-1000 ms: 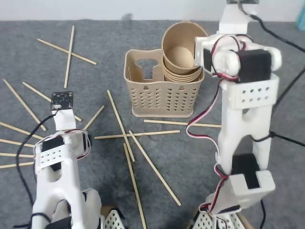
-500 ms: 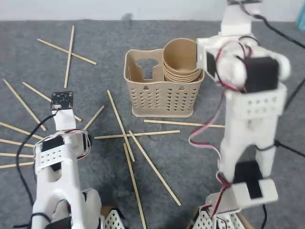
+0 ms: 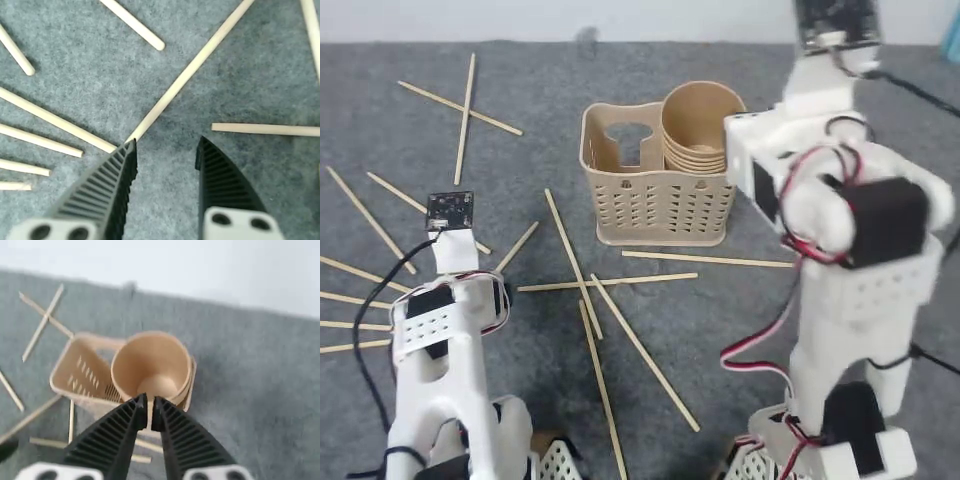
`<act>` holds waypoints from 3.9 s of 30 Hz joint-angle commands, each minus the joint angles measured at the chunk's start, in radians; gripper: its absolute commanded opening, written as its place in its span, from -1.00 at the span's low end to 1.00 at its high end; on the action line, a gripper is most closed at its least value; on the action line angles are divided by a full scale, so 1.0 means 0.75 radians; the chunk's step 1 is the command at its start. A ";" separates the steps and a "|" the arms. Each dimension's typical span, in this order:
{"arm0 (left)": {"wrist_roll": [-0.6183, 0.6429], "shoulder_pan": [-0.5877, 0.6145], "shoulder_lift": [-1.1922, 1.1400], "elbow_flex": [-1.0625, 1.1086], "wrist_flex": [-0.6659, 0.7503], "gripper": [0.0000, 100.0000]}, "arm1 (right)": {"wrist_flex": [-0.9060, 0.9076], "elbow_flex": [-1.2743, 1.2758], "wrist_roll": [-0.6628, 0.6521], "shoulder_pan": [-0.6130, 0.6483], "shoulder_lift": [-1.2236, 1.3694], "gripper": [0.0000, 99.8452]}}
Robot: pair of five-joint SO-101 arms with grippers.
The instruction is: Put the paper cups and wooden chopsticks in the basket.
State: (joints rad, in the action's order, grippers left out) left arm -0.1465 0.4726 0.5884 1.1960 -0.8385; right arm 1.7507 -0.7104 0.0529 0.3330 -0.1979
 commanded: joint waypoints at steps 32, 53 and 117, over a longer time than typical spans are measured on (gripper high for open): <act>-0.008 0.027 0.043 -0.015 0.002 -0.63 | -1.016 1.074 -0.012 0.042 -0.097 -0.98; -0.008 0.029 0.043 -0.015 0.000 -0.63 | -0.539 1.348 -0.016 -0.492 -1.245 -0.98; -0.006 0.031 -1.980 -2.742 -0.585 -0.63 | -1.102 3.191 -0.646 -0.807 -2.116 -0.98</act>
State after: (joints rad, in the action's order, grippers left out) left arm -0.1481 0.4864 -0.8094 -0.7265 -1.3387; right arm 0.9206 1.6648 -0.4135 -0.2839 -1.7937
